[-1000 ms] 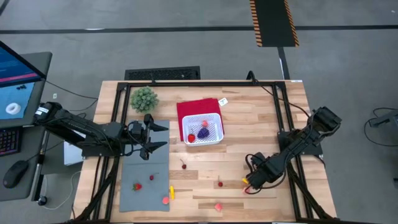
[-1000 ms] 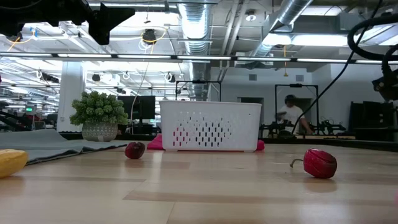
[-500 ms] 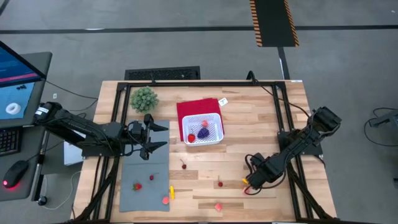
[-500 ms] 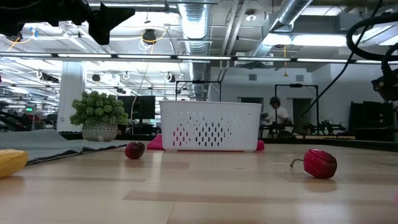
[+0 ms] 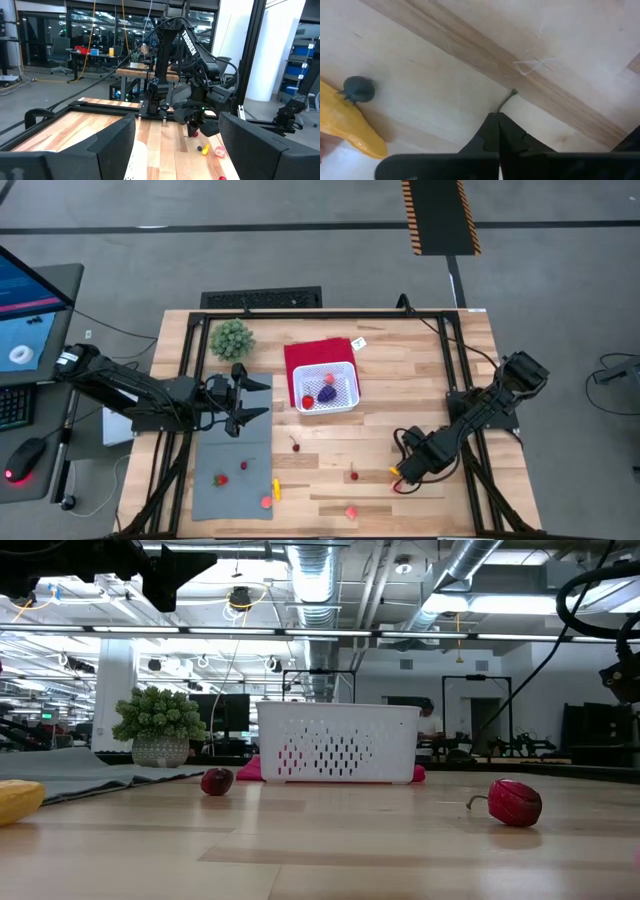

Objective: Pick and placing Produce into tupperware
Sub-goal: Put the red cherry into the white bin

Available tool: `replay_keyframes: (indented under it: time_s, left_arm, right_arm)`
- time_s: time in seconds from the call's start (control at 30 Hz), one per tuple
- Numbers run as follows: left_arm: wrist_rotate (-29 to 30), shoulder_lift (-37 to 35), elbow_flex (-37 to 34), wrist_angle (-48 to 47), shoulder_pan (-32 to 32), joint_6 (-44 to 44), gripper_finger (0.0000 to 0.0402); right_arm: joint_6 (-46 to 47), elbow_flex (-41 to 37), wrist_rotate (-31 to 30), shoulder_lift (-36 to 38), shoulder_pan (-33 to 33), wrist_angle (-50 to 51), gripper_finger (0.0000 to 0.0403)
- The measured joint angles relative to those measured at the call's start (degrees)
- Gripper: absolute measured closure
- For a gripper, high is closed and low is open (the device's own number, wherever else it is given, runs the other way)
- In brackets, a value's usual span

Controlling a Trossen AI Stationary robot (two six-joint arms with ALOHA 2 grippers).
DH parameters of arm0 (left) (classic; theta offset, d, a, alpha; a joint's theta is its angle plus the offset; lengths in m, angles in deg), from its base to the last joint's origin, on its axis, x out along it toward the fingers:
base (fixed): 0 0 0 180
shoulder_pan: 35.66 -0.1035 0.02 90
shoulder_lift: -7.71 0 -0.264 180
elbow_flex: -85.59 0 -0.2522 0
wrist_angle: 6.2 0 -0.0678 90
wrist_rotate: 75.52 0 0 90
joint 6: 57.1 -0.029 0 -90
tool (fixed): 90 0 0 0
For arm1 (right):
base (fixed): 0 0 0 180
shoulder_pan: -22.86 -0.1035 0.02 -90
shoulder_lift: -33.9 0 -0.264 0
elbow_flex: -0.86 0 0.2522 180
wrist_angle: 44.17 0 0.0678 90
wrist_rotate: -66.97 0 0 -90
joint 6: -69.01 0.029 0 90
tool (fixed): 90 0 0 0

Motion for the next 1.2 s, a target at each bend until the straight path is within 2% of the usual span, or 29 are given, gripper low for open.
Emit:
replay_keyframes:
  time_s: [0.4, 0.47, 0.7, 0.83, 0.97, 1.2]
  left_arm:
    - [0.0, 0.0, 0.0, 0.0, 0.0, 0.0, 0.0125]
    - [0.0, 0.0, 0.0, 0.0, 0.0, 0.0, 0.0125]
    - [0.0, 0.0, 0.0, 0.0, 0.0, 0.0, 0.0125]
    - [0.0, 0.0, 0.0, 0.0, 0.0, 0.0, 0.0125]
    - [0.0, 0.0, 0.0, 0.0, 0.0, 0.1, 0.0125]
    - [0.0, 0.0, 0.0, 0.0, 0.0, 0.4, 0.0125]
  right_arm:
    - [-3.1, 1.3, -1.0, 0.0, 2.0, 0.7, 0.0391]
    - [-2.4, 1.3, -0.8, 0.0, 2.0, 0.7, 0.0372]
    - [0.1, 1.3, 1.5, 0.0, 1.4, 1.3, 0.0266]
    - [0.8, 1.3, 1.3, 0.0, 1.2, 1.3, 0.0234]
    - [0.9, 1.2, 1.1, 0.0, 1.2, 1.3, 0.0230]
    - [1.7, -0.7, 1.9, 0.0, 0.8, -0.7, 0.0266]
